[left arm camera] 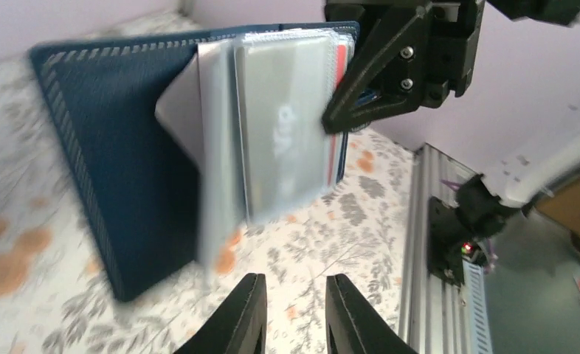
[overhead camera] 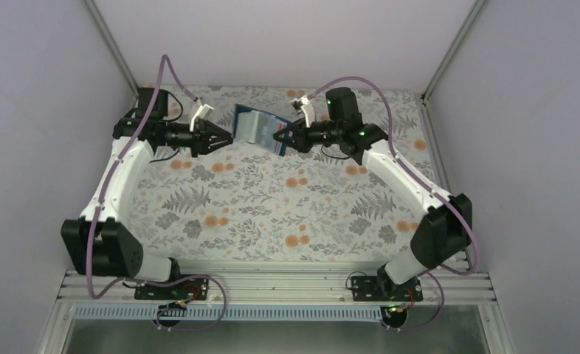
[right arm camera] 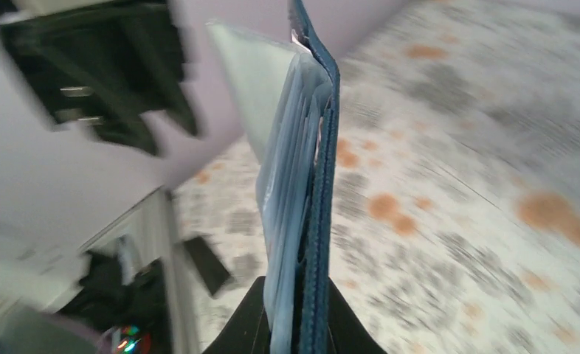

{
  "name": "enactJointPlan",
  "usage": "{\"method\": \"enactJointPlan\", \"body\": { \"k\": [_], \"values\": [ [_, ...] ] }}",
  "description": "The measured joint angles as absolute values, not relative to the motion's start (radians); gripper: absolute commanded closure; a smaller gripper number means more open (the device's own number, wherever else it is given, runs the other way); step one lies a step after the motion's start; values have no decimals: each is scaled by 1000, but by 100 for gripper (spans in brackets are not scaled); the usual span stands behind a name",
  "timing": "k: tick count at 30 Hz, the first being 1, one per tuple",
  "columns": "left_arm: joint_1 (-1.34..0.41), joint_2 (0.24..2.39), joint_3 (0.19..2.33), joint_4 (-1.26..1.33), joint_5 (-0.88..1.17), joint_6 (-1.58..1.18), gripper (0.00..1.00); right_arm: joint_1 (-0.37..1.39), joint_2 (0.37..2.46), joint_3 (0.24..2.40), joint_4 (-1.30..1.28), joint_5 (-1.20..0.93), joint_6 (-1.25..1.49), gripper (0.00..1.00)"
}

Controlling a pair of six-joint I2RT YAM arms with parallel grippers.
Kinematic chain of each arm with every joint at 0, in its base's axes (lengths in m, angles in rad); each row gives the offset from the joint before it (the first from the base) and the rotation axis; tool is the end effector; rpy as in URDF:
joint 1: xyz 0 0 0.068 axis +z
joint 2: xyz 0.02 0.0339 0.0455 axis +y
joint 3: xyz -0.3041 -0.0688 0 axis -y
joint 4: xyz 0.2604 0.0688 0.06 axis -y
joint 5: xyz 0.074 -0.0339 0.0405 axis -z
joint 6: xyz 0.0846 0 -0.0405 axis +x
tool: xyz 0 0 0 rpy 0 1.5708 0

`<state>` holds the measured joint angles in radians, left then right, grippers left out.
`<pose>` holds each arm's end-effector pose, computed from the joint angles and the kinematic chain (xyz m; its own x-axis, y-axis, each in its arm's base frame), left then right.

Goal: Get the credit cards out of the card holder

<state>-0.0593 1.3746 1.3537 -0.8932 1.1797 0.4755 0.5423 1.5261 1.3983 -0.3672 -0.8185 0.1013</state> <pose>0.2820 -0.0951 0.3822 -0.4347 0.2006 -0.8780 0.8829 0.2871 -0.3715 0.3007 0.2533 0.3810 -0.4961 -0.2183 -0.8404 -0.8572 0.2772 0.4340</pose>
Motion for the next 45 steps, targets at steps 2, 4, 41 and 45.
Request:
{"method": "enactJointPlan", "body": {
  "k": [2, 4, 41, 45],
  "values": [
    [-26, 1426, 1359, -892, 1142, 476, 66, 503, 1565, 1381, -372, -737, 154, 96],
    [1, 1441, 1346, -891, 1108, 485, 60, 471, 1591, 1355, -397, -649, 196, 96],
    [642, 1253, 680, -943, -40, 866, 8, 522, 1648, 1425, -572, -511, 218, 96],
    [630, 1285, 730, -964, 37, 873, 8, 528, 1654, 1427, -572, -530, 217, 96]
  ]
}}
